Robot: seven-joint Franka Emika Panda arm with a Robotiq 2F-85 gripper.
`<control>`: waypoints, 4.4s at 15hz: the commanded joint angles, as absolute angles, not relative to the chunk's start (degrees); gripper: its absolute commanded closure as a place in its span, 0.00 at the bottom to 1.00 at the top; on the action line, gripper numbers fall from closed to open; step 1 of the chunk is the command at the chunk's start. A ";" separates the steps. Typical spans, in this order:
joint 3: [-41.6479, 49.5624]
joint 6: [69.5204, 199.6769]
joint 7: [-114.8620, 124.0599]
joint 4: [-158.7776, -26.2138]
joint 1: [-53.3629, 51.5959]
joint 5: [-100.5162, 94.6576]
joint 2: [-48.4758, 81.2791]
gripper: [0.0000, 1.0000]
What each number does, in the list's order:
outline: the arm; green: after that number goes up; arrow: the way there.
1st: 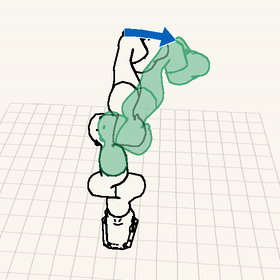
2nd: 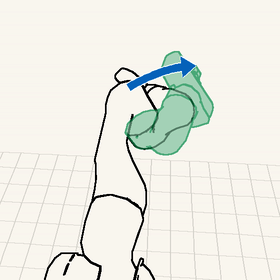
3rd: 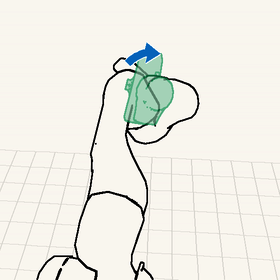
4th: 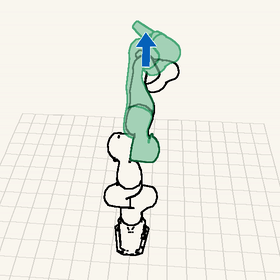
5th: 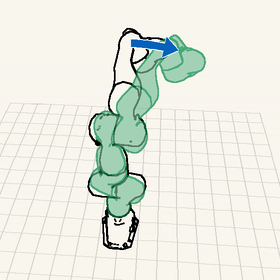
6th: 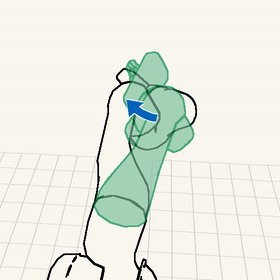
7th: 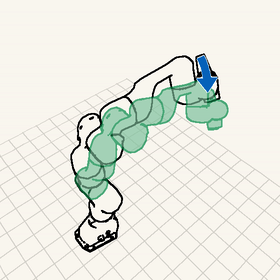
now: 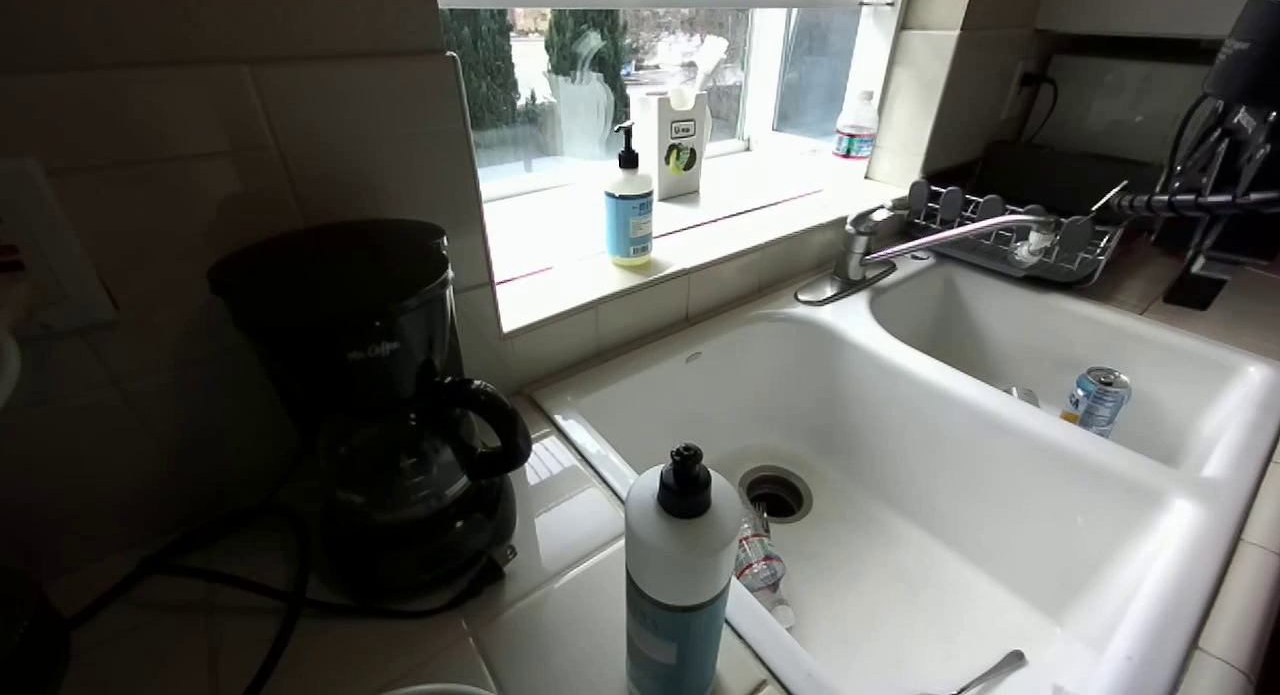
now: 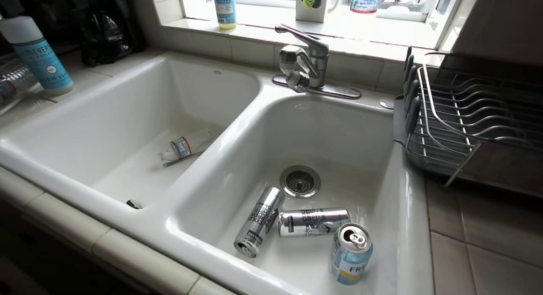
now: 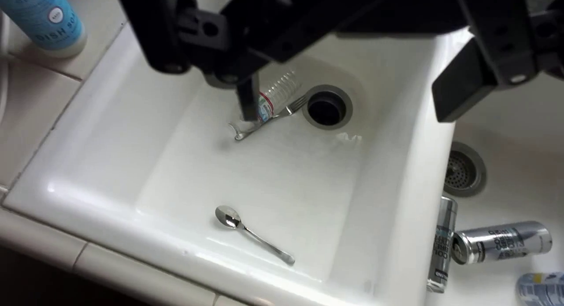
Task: Put the blue bottle on the window seal
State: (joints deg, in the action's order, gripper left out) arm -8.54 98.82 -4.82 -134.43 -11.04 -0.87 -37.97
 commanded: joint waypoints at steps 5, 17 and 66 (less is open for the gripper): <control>-10.21 103.41 -10.01 -129.37 -15.73 0.54 -35.30 0.00; -10.49 132.04 -26.92 -126.93 -28.35 17.56 -19.68 0.00; -20.61 132.88 -35.35 -114.72 -24.96 14.99 -1.94 0.35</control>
